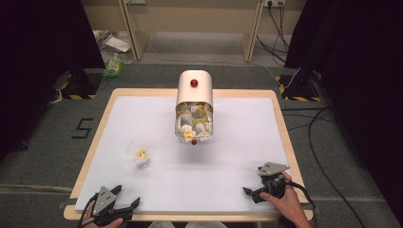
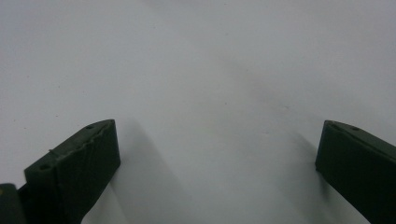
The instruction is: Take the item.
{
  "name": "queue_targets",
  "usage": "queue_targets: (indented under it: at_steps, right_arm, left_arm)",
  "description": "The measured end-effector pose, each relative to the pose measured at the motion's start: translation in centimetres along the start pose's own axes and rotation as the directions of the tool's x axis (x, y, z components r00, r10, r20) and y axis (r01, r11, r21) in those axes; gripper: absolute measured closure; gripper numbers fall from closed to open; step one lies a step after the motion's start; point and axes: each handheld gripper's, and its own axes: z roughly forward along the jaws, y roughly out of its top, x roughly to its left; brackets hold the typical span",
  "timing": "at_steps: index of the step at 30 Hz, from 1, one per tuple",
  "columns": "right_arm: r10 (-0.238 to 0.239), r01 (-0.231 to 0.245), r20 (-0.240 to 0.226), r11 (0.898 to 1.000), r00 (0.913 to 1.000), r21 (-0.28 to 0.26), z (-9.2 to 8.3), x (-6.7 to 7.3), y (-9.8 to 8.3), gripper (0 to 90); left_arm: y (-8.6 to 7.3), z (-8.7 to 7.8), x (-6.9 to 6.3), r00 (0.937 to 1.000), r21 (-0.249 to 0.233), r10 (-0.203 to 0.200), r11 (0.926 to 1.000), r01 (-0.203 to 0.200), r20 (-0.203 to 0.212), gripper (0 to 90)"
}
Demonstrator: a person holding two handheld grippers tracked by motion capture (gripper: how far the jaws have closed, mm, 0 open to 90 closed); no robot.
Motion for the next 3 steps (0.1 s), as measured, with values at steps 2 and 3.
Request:
queue_targets:
  at_steps: [2,3]
  right_arm:
    - [0.000,0.000,0.000,1.000,1.0000,0.000,0.00,0.00,0.00,0.4]
    - [0.000,0.000,0.000,1.000,1.0000,0.000,0.00,0.00,0.00,0.4]
  left_arm:
    - [0.03,0.02,-0.01,1.0000,0.000,-0.003,1.0000,0.003,-0.001,15.1]
    - [0.06,0.03,-0.02,1.0000,0.004,-0.001,1.0000,0.001,-0.002,15.0]
